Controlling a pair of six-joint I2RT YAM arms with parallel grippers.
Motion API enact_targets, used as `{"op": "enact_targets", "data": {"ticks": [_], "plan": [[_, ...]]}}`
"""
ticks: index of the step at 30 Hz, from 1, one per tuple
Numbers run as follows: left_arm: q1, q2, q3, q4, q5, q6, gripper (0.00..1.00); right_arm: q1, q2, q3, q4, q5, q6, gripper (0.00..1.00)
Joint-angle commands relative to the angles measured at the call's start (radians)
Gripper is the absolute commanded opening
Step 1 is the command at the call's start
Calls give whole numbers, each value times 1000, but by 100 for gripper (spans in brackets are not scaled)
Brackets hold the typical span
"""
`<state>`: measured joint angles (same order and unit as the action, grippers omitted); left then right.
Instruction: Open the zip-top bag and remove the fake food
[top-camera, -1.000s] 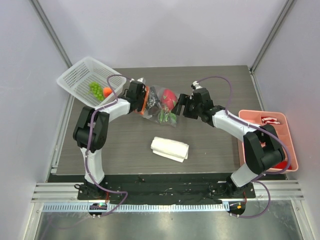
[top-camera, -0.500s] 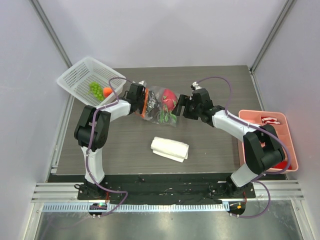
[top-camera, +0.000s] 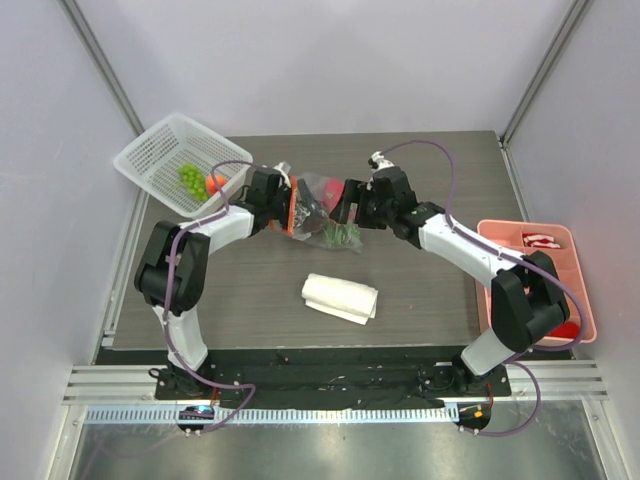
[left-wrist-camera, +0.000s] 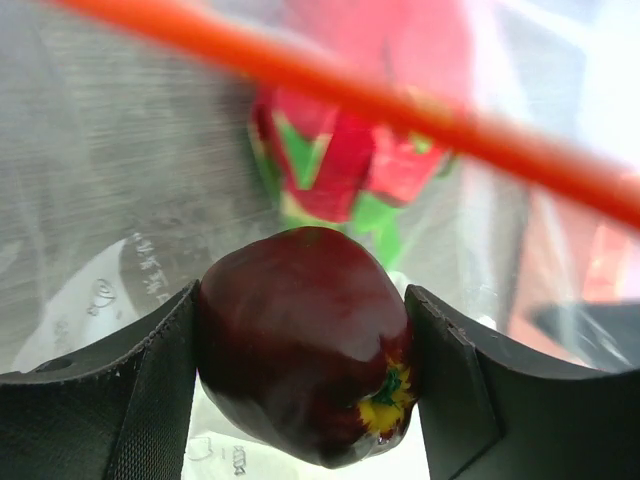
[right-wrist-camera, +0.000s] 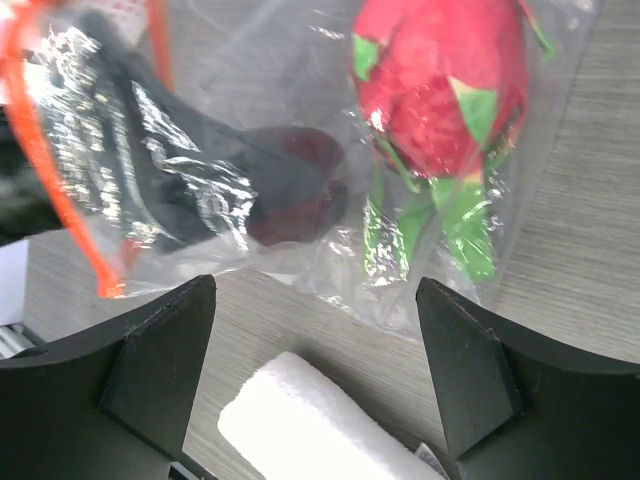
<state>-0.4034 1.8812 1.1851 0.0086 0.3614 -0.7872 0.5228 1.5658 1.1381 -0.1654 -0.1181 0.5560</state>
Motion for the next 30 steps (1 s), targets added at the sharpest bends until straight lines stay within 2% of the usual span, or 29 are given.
{"op": "enact_targets", "data": {"ticks": [1,7,10,12,13,16,20,24,28,30], "plan": [[0,-71,-5,59,62,-40,0,-29,-30,-78,0,63,15,88],[5,-67,-33,117,106,-102,0,-111,-36,-208,44,-49,22,89],[5,-54,-33,136,122,-122,0,-119,-39,-268,124,-161,7,89],[3,-47,-38,157,132,-133,0,-121,-41,-316,240,-212,9,89],[3,-44,-39,165,137,-144,0,-119,-27,-331,316,-207,9,90],[3,-44,-45,175,140,-155,0,-126,29,-339,360,-206,4,88],[3,-47,-50,172,143,-153,0,-127,79,-371,527,-218,30,82],[6,-47,-50,166,146,-147,0,-126,123,-342,541,-207,-31,77],[5,-39,-47,166,160,-145,0,-126,183,-319,561,-190,-70,84],[6,-42,-47,159,163,-142,0,-126,203,-308,563,-183,-64,78]]}}
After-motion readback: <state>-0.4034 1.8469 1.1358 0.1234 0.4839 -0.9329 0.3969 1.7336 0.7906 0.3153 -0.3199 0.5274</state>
